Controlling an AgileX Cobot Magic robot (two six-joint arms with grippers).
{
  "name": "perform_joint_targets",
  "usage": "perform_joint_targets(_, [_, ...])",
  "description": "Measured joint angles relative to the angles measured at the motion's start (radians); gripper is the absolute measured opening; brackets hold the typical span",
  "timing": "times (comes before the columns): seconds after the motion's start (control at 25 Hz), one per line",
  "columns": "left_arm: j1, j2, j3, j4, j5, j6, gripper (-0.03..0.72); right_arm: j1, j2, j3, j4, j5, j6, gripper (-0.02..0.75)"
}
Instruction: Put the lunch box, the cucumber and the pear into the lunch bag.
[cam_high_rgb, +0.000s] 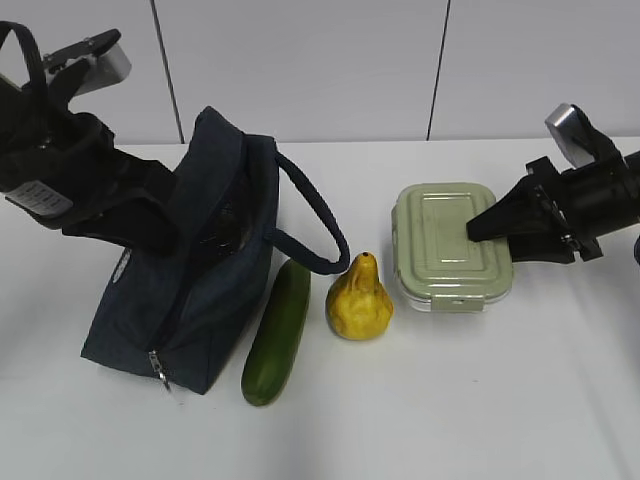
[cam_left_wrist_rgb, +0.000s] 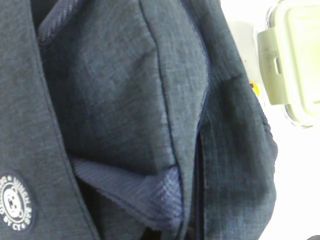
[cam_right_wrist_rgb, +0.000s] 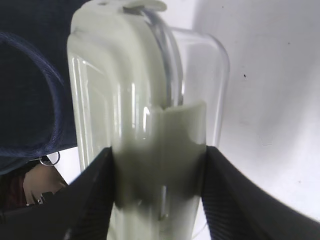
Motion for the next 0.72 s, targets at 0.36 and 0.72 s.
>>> perform_joint_targets(0.36, [0.0, -0.017, 0.0, -0.016, -0.016, 0.0, 0.001, 0.0, -0.06, 0.0, 0.008, 0.0, 0.008, 0.384])
perform_joint_targets(0.72, [0.0, -0.017, 0.0, -0.017, -0.025, 0.0, 0.001, 0.0, -0.12, 0.002, 0.06, 0.006, 0.039, 0.384])
